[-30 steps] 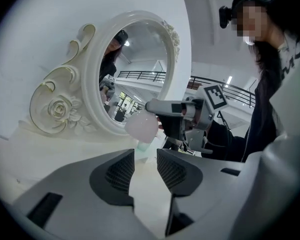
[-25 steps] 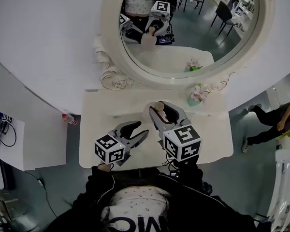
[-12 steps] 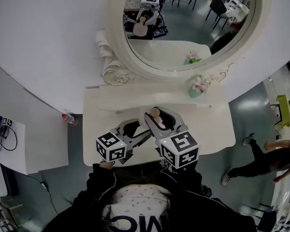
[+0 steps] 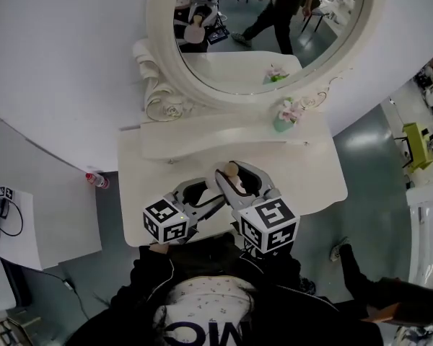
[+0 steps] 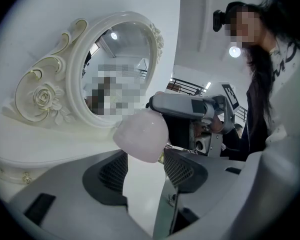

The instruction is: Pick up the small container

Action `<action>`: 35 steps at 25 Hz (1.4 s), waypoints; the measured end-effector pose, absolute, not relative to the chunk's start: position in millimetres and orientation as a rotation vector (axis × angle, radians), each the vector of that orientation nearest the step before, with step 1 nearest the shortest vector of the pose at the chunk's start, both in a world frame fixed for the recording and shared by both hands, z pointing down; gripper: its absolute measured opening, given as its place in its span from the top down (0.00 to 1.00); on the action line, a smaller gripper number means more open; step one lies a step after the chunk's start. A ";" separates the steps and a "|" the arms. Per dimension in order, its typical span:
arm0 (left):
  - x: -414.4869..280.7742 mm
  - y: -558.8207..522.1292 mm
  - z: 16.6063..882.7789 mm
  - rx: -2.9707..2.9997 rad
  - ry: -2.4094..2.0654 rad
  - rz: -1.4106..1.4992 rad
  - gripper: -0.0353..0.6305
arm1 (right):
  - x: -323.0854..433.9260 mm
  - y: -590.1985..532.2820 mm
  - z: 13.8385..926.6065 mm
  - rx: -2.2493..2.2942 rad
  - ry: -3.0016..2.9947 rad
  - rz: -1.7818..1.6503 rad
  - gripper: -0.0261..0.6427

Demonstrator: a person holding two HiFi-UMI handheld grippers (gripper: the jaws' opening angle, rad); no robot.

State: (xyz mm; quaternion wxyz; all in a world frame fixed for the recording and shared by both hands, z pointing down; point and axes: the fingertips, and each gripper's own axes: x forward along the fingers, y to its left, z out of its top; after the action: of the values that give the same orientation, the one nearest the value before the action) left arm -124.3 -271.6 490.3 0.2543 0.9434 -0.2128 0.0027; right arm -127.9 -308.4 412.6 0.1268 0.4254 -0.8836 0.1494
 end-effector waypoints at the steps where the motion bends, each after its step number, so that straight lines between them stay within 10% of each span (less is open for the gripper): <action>1: -123.7 -269.4 491.1 2.563 -0.578 0.009 0.64 | -127.4 -306.1 413.4 1.240 -2.570 0.435 0.74; 35: -33.9 -59.7 486.5 2.518 -0.811 0.032 0.63 | -38.8 -92.8 407.1 1.080 -2.709 0.404 0.74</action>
State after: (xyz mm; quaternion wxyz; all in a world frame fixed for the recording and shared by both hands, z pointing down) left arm -33.9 -59.7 486.5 0.2455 0.9226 -0.2972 0.0119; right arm -38.8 -92.8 407.1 0.0983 0.3651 -0.9156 0.1367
